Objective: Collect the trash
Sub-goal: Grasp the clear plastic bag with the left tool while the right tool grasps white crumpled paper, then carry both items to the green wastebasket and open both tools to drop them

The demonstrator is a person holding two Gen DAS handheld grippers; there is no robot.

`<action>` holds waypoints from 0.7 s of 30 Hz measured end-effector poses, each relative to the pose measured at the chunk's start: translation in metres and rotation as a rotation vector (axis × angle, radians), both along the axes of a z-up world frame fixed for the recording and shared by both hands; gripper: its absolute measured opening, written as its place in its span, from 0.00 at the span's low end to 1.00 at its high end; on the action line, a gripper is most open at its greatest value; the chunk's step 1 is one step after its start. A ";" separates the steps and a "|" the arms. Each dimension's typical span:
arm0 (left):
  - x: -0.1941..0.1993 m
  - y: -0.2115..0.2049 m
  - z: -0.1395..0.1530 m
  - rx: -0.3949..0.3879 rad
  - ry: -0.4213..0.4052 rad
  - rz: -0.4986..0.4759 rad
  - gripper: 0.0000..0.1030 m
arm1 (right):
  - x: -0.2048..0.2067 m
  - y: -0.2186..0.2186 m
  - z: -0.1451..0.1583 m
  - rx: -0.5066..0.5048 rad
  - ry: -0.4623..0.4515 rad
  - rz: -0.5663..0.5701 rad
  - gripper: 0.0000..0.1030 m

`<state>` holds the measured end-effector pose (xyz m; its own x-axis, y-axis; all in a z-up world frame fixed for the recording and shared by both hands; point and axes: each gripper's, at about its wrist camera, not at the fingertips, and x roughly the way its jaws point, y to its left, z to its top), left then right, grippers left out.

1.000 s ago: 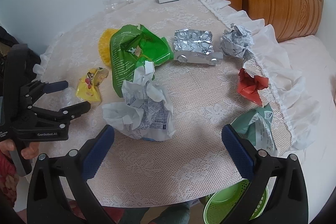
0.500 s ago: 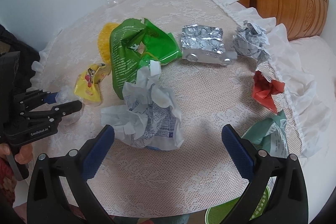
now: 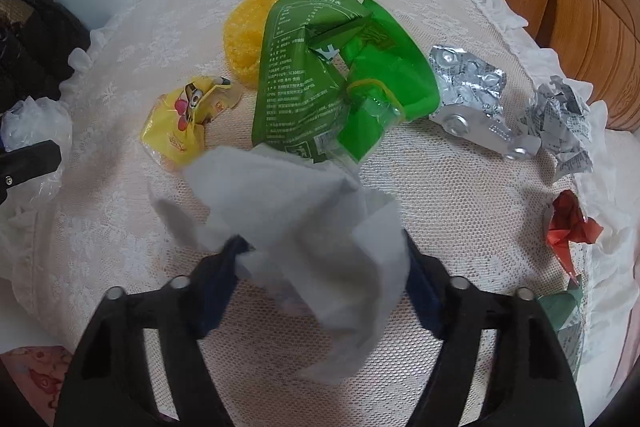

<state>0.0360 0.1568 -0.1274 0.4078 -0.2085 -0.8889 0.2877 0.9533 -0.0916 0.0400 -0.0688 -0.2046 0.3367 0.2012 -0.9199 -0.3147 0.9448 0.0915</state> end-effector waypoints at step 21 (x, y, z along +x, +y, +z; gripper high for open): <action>-0.089 -0.216 0.007 -0.071 0.010 -0.520 0.40 | -0.174 -0.191 0.043 0.113 -0.059 -0.467 0.49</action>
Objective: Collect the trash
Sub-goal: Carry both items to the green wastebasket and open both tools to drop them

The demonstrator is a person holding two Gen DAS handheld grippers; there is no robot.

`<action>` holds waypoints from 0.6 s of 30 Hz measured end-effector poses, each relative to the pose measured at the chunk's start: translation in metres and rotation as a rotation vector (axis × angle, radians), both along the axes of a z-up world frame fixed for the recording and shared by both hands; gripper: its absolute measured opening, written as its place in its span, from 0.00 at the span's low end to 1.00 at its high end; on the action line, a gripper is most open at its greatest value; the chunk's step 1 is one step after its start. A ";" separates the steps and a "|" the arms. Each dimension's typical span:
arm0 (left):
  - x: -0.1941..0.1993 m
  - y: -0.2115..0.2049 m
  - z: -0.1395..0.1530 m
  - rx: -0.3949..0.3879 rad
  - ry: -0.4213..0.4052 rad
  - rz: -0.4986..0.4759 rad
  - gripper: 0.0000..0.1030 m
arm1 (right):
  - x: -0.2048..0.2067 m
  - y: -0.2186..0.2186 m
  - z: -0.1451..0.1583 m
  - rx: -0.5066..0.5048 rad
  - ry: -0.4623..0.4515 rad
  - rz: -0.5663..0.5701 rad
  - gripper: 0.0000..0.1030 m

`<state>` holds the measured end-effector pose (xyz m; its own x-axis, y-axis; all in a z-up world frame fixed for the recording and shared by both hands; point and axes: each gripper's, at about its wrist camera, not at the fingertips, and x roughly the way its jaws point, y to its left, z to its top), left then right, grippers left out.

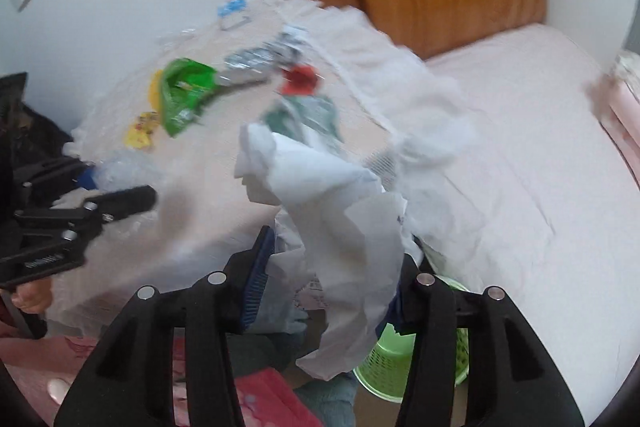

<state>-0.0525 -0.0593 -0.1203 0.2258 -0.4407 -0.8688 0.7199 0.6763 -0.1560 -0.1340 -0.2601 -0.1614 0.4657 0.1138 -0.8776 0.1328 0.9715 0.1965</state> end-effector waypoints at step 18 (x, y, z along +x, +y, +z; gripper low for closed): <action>-0.097 -0.174 -0.107 0.205 0.116 -0.369 0.47 | -0.092 -0.127 -0.238 0.030 0.342 -0.321 0.94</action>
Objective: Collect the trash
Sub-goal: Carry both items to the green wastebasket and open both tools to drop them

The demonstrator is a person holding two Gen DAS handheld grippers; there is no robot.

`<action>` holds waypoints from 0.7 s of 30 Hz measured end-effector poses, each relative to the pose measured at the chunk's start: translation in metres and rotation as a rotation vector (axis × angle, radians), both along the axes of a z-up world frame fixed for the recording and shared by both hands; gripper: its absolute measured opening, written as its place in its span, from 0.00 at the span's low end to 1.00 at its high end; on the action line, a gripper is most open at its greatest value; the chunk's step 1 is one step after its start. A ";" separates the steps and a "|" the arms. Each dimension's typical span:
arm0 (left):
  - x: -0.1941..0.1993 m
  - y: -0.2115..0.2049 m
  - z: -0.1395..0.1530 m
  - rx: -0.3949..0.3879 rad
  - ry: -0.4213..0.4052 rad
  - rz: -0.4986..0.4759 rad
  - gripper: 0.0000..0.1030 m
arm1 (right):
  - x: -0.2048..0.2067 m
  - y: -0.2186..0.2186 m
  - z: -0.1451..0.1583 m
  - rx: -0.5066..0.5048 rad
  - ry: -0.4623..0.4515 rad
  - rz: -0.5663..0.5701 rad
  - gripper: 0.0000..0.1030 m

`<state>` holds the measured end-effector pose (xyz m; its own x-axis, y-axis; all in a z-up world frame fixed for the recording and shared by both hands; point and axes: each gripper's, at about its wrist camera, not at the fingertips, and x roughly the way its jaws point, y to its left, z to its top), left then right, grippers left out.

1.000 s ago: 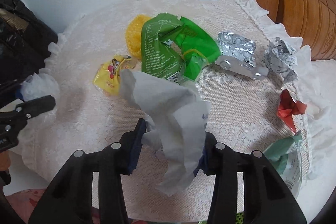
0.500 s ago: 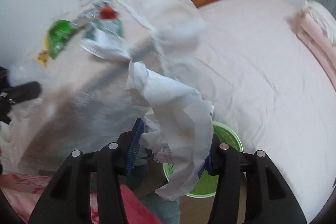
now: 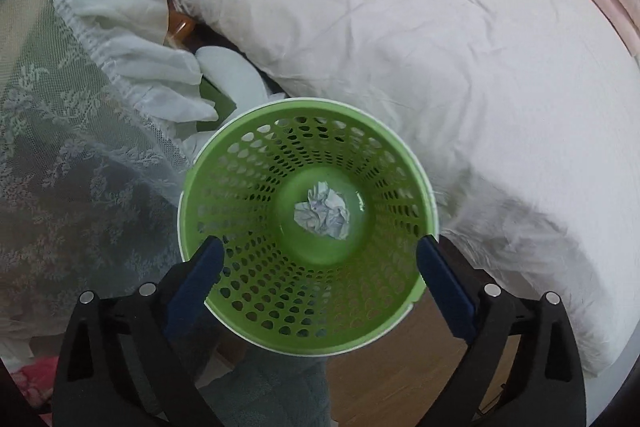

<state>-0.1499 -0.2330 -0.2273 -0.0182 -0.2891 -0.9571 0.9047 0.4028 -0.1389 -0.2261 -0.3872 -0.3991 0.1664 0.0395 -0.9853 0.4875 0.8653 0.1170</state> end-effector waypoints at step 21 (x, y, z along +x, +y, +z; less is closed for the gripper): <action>-0.012 -0.034 -0.037 -0.002 -0.066 0.137 0.87 | -0.072 -0.054 0.162 -0.157 -0.204 -0.104 0.98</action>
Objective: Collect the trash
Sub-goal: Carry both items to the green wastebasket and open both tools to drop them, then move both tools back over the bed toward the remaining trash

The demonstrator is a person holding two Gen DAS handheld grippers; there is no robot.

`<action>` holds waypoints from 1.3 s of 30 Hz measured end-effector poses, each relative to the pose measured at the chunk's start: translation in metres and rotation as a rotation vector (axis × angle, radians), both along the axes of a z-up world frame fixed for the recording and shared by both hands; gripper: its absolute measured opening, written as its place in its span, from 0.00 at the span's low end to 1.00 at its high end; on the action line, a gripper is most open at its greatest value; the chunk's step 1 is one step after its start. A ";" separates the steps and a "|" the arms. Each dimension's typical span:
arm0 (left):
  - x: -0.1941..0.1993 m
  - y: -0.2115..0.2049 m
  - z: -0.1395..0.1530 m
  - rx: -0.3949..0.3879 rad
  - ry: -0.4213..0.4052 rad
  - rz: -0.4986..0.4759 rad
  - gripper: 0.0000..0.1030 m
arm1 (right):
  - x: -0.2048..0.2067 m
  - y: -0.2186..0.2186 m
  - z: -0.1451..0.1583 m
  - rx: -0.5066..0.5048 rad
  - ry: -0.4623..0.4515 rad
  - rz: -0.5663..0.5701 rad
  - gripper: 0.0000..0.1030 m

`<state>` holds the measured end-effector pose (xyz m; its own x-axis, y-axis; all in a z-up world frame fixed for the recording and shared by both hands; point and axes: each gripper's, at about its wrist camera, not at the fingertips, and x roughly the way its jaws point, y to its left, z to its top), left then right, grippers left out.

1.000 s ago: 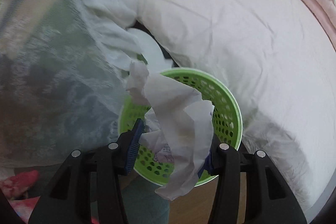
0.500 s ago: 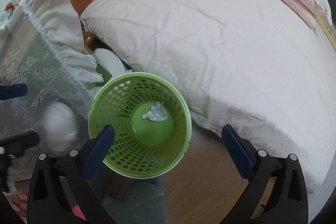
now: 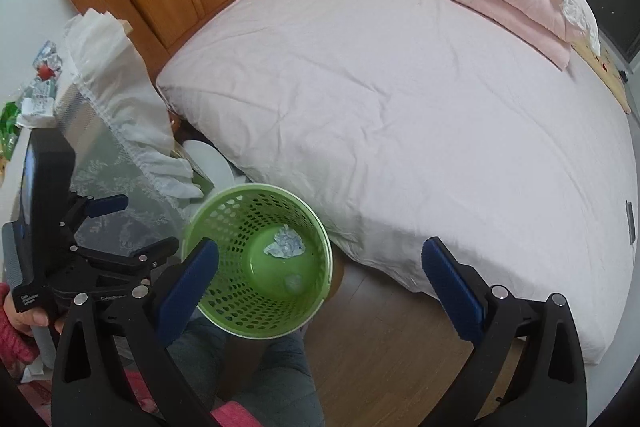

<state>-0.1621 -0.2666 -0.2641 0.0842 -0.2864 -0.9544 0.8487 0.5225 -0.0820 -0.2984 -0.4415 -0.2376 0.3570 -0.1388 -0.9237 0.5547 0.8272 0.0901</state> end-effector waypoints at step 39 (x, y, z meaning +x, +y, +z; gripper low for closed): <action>0.260 0.345 0.085 -0.007 -0.225 0.782 0.82 | 0.250 0.254 0.126 0.037 -0.238 0.514 0.98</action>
<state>0.0979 0.0788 -0.1796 0.4524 -0.0714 -0.8890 0.2353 0.9710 0.0417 -0.0487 -0.1874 -0.1117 0.5688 0.1390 -0.8106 0.0427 0.9793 0.1979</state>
